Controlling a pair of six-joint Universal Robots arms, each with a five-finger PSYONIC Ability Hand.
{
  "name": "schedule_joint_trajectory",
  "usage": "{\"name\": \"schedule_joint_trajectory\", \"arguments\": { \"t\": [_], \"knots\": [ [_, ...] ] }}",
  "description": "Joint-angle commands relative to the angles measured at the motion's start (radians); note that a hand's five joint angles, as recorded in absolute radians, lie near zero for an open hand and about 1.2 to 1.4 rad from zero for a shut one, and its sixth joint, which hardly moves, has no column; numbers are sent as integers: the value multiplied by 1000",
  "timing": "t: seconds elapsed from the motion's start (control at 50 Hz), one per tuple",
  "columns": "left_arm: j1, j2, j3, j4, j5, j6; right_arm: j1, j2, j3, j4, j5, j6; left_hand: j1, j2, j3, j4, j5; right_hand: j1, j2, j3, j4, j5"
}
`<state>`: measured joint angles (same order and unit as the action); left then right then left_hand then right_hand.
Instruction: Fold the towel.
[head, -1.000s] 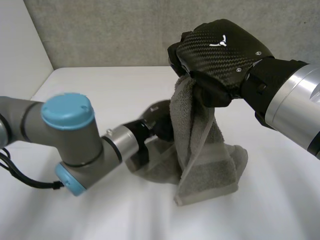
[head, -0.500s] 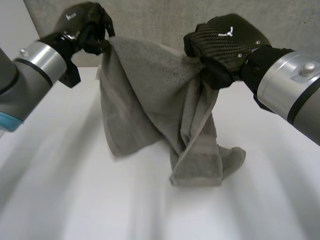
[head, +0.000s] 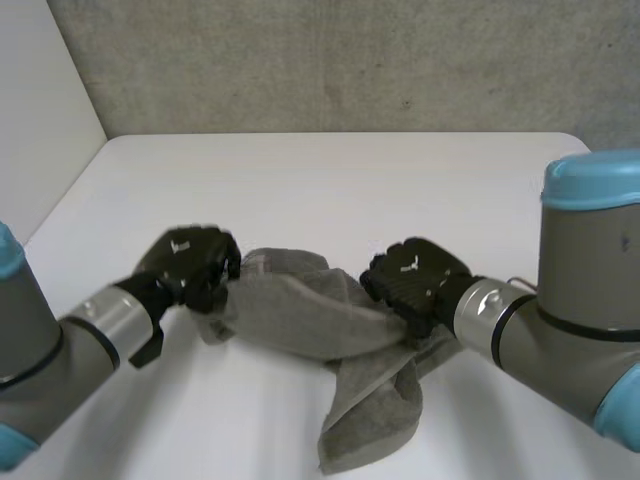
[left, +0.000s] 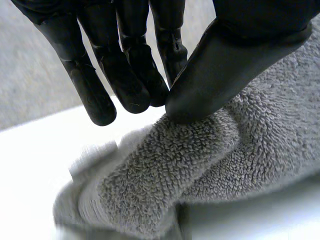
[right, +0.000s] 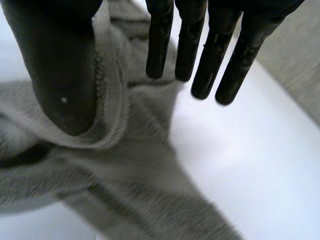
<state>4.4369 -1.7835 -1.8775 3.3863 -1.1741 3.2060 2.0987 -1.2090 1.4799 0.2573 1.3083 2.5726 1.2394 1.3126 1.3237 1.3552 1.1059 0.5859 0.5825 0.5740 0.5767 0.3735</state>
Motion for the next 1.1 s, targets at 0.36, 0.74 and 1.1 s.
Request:
{"name": "schedule_joint_trajectory", "arguments": {
  "t": [0.36,0.74,1.1],
  "knots": [
    [-14,27,-12,8,1,57,-28,13,115,-113,3,196,-816,-890,-901,-932,-858,104,107,116,113,142],
    [-8,-73,43,-19,198,228,-85,11,195,-210,-15,406,-985,-1058,-1069,-1101,-1026,318,322,330,327,356],
    [4,-165,57,-165,212,552,-72,11,201,-217,-15,406,-958,-1032,-1043,-1074,-999,309,313,321,319,347]
  ]
}}
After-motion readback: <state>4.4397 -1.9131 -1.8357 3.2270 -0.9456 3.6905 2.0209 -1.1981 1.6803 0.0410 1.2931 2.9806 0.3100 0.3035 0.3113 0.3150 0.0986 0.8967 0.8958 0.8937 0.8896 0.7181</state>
